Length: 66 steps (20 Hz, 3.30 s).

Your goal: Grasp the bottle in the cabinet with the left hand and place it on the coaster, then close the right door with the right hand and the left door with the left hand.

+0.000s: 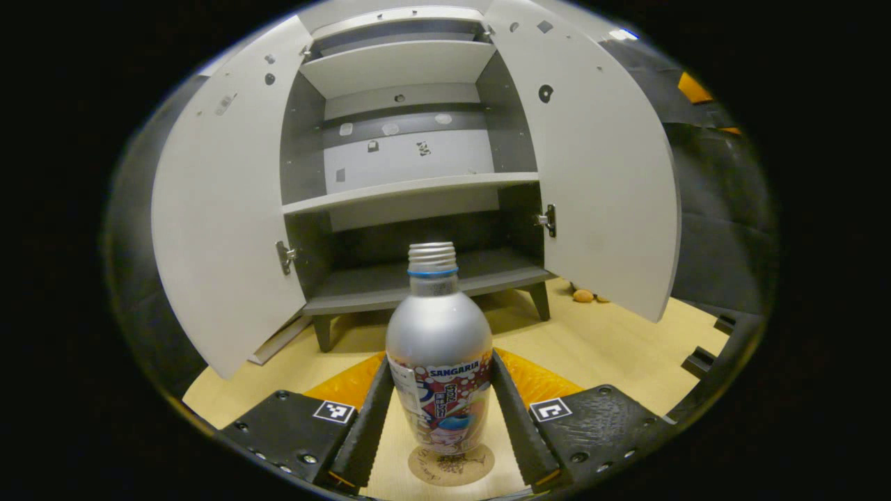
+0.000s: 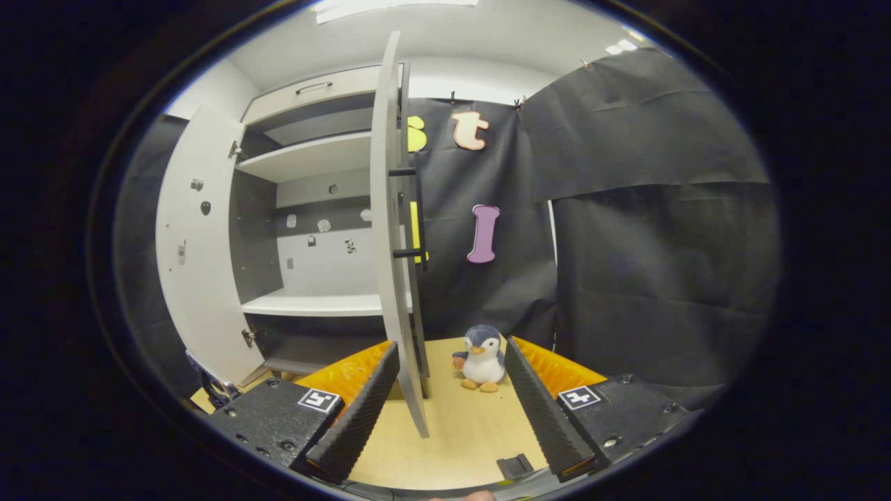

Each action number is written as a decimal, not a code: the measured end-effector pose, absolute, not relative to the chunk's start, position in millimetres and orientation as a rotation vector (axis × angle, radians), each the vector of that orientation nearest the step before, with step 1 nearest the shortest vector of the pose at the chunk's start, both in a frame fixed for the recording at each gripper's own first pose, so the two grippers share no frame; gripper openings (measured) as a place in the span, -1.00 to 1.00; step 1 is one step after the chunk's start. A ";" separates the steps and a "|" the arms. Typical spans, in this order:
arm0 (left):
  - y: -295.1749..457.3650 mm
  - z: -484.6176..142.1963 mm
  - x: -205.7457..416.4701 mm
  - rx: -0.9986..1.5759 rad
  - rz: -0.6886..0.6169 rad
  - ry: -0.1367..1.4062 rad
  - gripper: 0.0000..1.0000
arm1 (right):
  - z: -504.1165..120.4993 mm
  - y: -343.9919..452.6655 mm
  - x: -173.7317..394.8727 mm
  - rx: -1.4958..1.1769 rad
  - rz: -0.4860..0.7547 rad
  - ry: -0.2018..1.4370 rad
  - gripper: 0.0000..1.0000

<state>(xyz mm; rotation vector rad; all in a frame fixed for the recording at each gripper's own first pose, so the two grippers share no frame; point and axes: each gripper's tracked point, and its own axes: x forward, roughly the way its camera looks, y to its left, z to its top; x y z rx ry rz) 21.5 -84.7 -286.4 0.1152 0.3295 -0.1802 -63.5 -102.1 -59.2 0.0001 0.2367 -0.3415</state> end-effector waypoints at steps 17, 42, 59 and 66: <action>-77.1 -335.4 9.1 0.102 -0.188 0.432 0.56 | -71.9 -100.2 -59.6 -0.026 -0.347 0.271 0.99; -55.7 -301.9 -25.8 0.079 -0.124 0.569 0.95 | 3.3 -162.4 -26.3 -0.027 -0.354 0.101 0.99; -2.4 -165.5 -20.2 -0.019 0.048 0.383 0.95 | 57.8 -160.4 39.8 -0.025 -0.266 0.049 0.99; 38.8 -133.8 -25.9 -0.023 0.147 0.340 0.95 | 58.2 -165.7 50.4 -0.019 -0.278 0.072 0.97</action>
